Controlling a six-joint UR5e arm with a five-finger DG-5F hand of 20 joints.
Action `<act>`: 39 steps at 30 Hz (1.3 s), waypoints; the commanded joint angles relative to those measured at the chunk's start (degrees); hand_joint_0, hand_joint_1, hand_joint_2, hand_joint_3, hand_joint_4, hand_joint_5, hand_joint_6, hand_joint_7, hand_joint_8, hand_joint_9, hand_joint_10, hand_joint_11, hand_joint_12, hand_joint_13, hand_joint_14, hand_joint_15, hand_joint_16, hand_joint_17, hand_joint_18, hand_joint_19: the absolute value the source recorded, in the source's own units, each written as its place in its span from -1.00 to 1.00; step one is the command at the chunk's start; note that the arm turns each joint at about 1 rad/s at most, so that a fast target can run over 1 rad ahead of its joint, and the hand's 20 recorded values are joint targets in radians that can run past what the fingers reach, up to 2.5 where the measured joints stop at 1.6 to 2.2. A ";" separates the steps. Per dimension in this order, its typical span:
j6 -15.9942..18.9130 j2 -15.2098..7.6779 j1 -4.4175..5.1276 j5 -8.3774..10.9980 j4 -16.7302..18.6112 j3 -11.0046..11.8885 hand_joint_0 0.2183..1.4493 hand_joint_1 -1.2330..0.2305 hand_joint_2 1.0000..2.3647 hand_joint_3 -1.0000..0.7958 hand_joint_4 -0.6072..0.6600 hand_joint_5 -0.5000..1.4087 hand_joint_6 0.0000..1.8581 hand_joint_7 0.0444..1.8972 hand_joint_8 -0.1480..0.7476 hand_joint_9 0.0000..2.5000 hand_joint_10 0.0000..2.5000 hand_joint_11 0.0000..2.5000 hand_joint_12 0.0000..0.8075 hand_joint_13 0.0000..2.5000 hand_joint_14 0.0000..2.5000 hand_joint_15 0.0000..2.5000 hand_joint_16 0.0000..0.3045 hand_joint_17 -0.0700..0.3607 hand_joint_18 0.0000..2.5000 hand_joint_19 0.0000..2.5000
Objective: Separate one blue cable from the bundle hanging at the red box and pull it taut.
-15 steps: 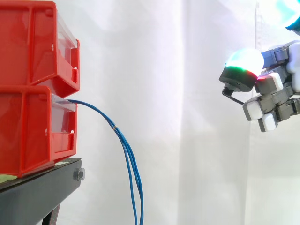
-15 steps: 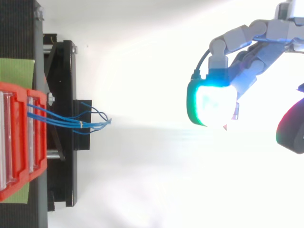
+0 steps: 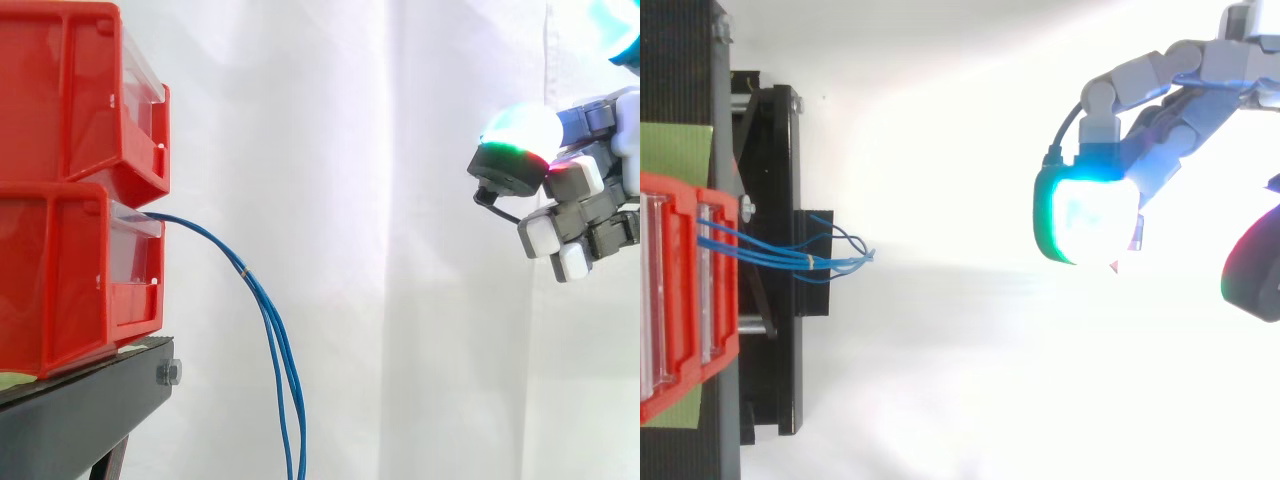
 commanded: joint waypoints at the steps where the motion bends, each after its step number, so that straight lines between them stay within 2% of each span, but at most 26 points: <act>1: 0.00 -0.02 -0.02 0.00 0.03 -0.04 -0.43 0.00 -1.00 -0.44 0.19 -0.61 -0.46 0.24 -0.04 -0.25 -0.98 -0.44 -0.20 -0.43 -0.99 -0.65 -0.70 -0.19 -0.52 -0.52; 5: -0.09 -0.02 -0.11 -0.18 -1.11 -0.04 -0.43 0.00 -1.00 -0.44 0.20 -0.61 -0.46 0.24 -0.04 -0.25 -0.98 -0.44 -0.21 -0.43 -0.99 -0.65 -0.69 -0.19 -0.52 -0.52; 7: -0.26 -0.02 0.16 0.00 -3.66 -0.04 -0.43 0.00 -1.00 -0.44 0.21 -0.61 -0.46 0.23 -0.04 -0.25 -0.98 -0.44 -0.20 -0.43 -0.99 -0.65 -0.69 -0.19 -0.52 -0.52; 12: -0.26 -0.02 0.33 -0.09 -3.75 -0.04 -0.43 0.00 -1.00 -0.44 0.21 -0.61 -0.46 0.23 -0.04 -0.25 -0.98 -0.44 -0.20 -0.43 -0.99 -0.65 -0.70 -0.19 -0.52 -0.52; 15: -0.35 -0.02 0.42 0.18 -2.17 -0.04 -0.43 0.00 -1.00 -0.44 0.20 -0.61 -0.46 0.24 -0.04 -0.25 -0.98 -0.43 -0.20 -0.43 -0.99 -0.65 -0.70 -0.19 -0.52 -0.52; 17: -0.44 -0.11 0.51 0.79 -1.47 -0.04 -0.43 0.00 -1.00 -0.44 0.21 -0.61 -0.46 0.24 -0.04 -0.25 -0.98 -0.44 -0.20 -0.43 -0.99 -0.64 -0.70 -0.19 -0.53 -0.52; 20: -0.70 -0.11 0.77 2.99 -1.38 -0.04 -0.43 0.01 -1.00 -0.44 0.21 -0.61 -0.46 0.24 -0.04 -0.25 -0.98 -0.44 -0.20 -0.43 -0.99 -0.65 -0.70 -0.19 -0.53 -0.51; 21: -1.05 -0.11 1.21 5.45 -1.38 -0.13 -0.43 0.01 -1.00 -0.44 0.19 -0.61 -0.46 0.23 -0.04 -0.25 -0.98 -0.44 -0.20 -0.43 -0.99 -0.65 -0.70 -0.19 -0.53 -0.52; 26: -1.05 -1.51 1.74 7.03 -1.03 -0.04 -0.43 0.01 -1.00 -0.44 0.21 -0.60 -0.46 0.24 -0.04 -0.25 -0.98 -0.43 -0.20 -0.43 -0.99 -0.65 -0.70 -0.19 -0.52 -0.52; 28: -1.23 -1.60 2.00 7.03 -0.59 -0.13 -0.43 0.01 -1.00 -0.44 0.19 -0.60 -0.46 0.24 -0.04 -0.25 -0.98 -0.43 -0.20 -0.43 -0.99 -0.65 -0.70 -0.19 -0.52 -0.52; 35: -2.99 -1.69 2.79 9.32 0.20 -0.13 -0.43 0.01 -1.00 -0.44 0.21 -0.60 -0.46 0.24 -0.03 -0.25 -0.98 -0.44 -0.20 -0.43 -0.99 -0.64 -0.70 -0.19 -0.52 -0.52; 36: -3.16 -1.95 2.97 9.76 0.20 -0.13 -0.43 0.01 -1.00 -0.44 0.20 -0.61 -0.46 0.24 -0.04 -0.25 -0.98 -0.44 -0.20 -0.43 -0.99 -0.65 -0.70 -0.19 -0.53 -0.51; 37: -2.46 -3.45 2.97 10.37 0.29 -0.04 -0.43 0.01 -1.00 -0.44 0.21 -0.61 -0.46 0.24 -0.04 -0.25 -0.98 -0.44 -0.20 -0.43 -0.99 -0.64 -0.70 -0.19 -0.53 -0.51; 39: -1.93 -4.59 3.06 10.37 0.64 -0.04 -0.43 0.00 -1.00 -0.44 0.20 -0.61 -0.46 0.24 -0.04 -0.25 -0.98 -0.44 -0.20 -0.43 -0.99 -0.65 -0.70 -0.19 -0.52 -0.52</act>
